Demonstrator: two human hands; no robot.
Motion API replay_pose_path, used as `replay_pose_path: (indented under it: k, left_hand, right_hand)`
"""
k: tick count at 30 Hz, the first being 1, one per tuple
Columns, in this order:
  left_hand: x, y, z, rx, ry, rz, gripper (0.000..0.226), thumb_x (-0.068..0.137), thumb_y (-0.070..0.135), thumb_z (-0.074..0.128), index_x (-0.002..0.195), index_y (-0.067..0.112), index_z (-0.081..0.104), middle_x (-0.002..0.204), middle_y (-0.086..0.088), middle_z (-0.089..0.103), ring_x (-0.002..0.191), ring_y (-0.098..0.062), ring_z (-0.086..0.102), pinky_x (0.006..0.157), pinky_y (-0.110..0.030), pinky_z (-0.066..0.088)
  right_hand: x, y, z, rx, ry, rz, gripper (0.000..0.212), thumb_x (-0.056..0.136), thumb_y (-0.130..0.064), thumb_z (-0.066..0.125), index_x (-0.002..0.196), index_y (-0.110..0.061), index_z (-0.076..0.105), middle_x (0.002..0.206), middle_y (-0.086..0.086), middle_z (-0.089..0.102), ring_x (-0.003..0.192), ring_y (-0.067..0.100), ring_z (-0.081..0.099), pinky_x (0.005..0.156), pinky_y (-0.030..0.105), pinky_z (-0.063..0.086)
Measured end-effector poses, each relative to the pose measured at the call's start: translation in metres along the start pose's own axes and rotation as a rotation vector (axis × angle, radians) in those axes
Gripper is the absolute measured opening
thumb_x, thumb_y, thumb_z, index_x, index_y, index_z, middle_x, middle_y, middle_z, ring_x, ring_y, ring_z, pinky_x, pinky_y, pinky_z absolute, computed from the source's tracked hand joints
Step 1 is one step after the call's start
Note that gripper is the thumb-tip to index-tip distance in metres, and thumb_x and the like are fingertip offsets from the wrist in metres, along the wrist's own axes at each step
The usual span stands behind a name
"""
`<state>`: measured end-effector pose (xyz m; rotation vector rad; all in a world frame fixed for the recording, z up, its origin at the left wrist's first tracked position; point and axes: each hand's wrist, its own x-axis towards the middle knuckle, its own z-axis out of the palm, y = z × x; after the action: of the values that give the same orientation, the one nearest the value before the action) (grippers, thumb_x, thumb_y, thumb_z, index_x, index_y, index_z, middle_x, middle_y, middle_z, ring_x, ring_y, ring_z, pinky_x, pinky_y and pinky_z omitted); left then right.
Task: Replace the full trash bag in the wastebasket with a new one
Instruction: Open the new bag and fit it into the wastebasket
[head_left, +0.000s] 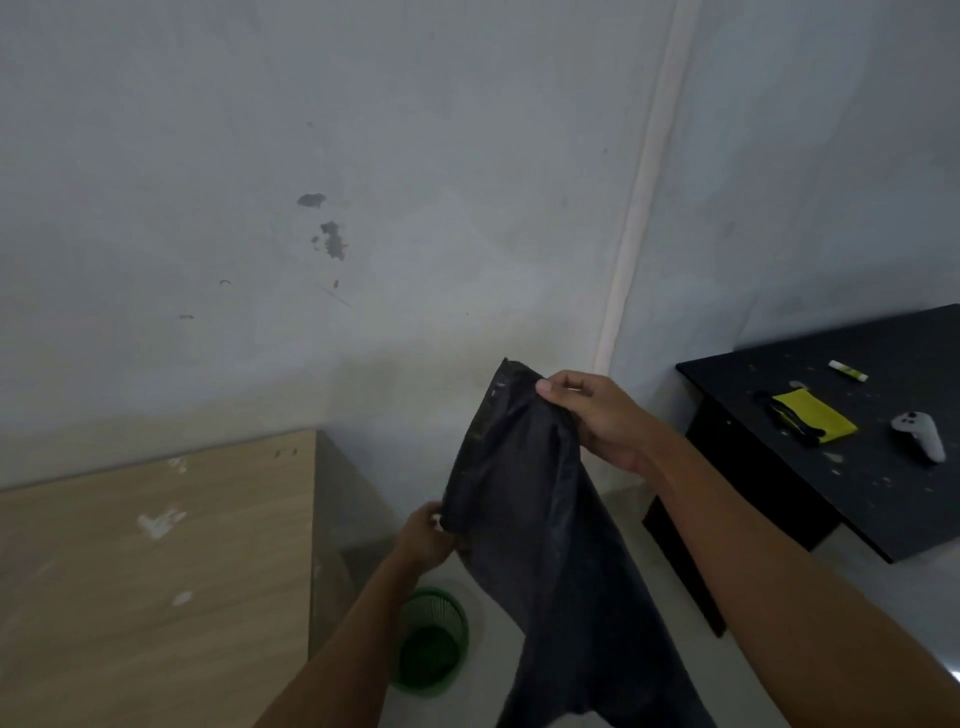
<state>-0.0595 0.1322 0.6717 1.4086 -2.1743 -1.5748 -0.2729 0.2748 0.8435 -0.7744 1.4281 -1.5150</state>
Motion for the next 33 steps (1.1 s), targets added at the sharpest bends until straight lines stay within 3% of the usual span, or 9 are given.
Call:
replay_pose_path:
  k: [3, 9, 12, 14, 16, 20, 26, 30, 33]
  left_hand:
    - [0.005, 0.006, 0.004, -0.046, -0.024, 0.089, 0.013, 0.079, 0.02, 0.087, 0.079, 0.024, 0.075, 0.089, -0.006, 0.075, 0.091, -0.024, 0.071, 0.091, -0.046, 0.059]
    - [0.003, 0.043, -0.022, 0.076, 0.106, 0.259, 0.035, 0.092, 0.033, 0.075, 0.069, 0.01, 0.061, 0.066, -0.003, 0.062, 0.06, -0.009, 0.058, 0.062, -0.033, 0.048]
    - [-0.004, 0.069, -0.032, 0.097, 0.107, 0.286, 0.034, 0.092, 0.033, 0.075, 0.069, 0.012, 0.06, 0.065, 0.002, 0.06, 0.06, -0.008, 0.056, 0.058, -0.027, 0.042]
    - [-0.005, 0.084, -0.032, -0.045, 0.1, 0.241, 0.028, 0.092, 0.033, 0.076, 0.081, 0.008, 0.072, 0.074, -0.001, 0.072, 0.062, -0.009, 0.065, 0.056, -0.022, 0.049]
    - [-0.009, 0.098, -0.029, -0.275, 0.064, 0.167, 0.025, 0.092, 0.03, 0.077, 0.094, 0.005, 0.077, 0.088, -0.009, 0.08, 0.066, -0.013, 0.072, 0.057, -0.022, 0.056]
    - [-0.014, 0.111, -0.026, -0.562, -0.033, 0.043, 0.027, 0.097, 0.026, 0.072, 0.109, 0.001, 0.072, 0.102, -0.02, 0.079, 0.085, -0.03, 0.076, 0.07, -0.037, 0.065]
    - [-0.019, 0.104, -0.027, -0.743, -0.044, 0.093, 0.037, 0.093, 0.032, 0.077, 0.112, 0.0, 0.071, 0.11, -0.02, 0.078, 0.091, -0.028, 0.077, 0.077, -0.037, 0.064]
    - [-0.034, 0.08, -0.021, -0.3, -0.007, 0.244, 0.047, 0.073, 0.031, 0.095, 0.109, 0.018, 0.068, 0.097, -0.001, 0.078, 0.08, -0.004, 0.077, 0.068, -0.021, 0.06]
    - [-0.035, 0.06, -0.014, -0.181, -0.052, 0.251, 0.057, 0.068, 0.021, 0.098, 0.114, 0.023, 0.064, 0.091, -0.011, 0.079, 0.084, -0.019, 0.078, 0.071, -0.03, 0.063]
  right_hand:
    - [0.004, -0.011, -0.013, -0.018, 0.017, -0.007, 0.022, 0.088, -0.031, 0.077, 0.094, -0.011, 0.071, 0.088, 0.007, 0.069, 0.077, 0.017, 0.064, 0.072, 0.028, 0.055]
    - [0.028, 0.009, -0.062, -0.553, 0.654, -0.052, 0.031, 0.085, -0.033, 0.082, 0.104, -0.012, 0.07, 0.1, 0.005, 0.073, 0.09, 0.021, 0.068, 0.079, 0.035, 0.06]
    - [0.019, 0.033, -0.046, -0.833, 0.798, -0.201, 0.038, 0.083, -0.035, 0.081, 0.111, -0.02, 0.06, 0.108, 0.0, 0.059, 0.095, 0.017, 0.057, 0.084, 0.034, 0.05]
    - [0.008, 0.051, -0.017, -0.834, 0.643, -0.38, 0.027, 0.083, -0.034, 0.081, 0.087, -0.019, 0.059, 0.085, 0.001, 0.06, 0.074, 0.014, 0.056, 0.071, 0.033, 0.048]
    - [-0.004, 0.071, 0.015, -0.798, 0.269, -0.268, 0.038, 0.081, -0.051, 0.08, 0.073, -0.019, 0.062, 0.067, 0.001, 0.062, 0.06, 0.012, 0.058, 0.064, 0.034, 0.049]
    - [-0.016, 0.107, 0.05, -0.564, -0.175, -0.012, 0.059, 0.07, -0.054, 0.09, 0.118, -0.026, 0.071, 0.109, -0.01, 0.077, 0.099, 0.006, 0.073, 0.091, 0.033, 0.06]
    - [-0.004, 0.118, 0.054, -0.284, 0.073, -0.085, 0.031, 0.082, -0.004, 0.084, 0.111, -0.005, 0.075, 0.103, 0.007, 0.081, 0.097, 0.025, 0.077, 0.086, 0.042, 0.063]
    - [0.007, 0.11, 0.048, -0.32, 0.254, -0.074, 0.023, 0.085, -0.024, 0.084, 0.1, -0.007, 0.08, 0.092, 0.008, 0.081, 0.088, 0.024, 0.077, 0.084, 0.05, 0.062]
    - [0.018, 0.107, 0.048, -0.323, 0.359, 0.017, 0.03, 0.083, -0.038, 0.082, 0.09, -0.008, 0.08, 0.087, 0.013, 0.079, 0.083, 0.027, 0.077, 0.082, 0.053, 0.062]
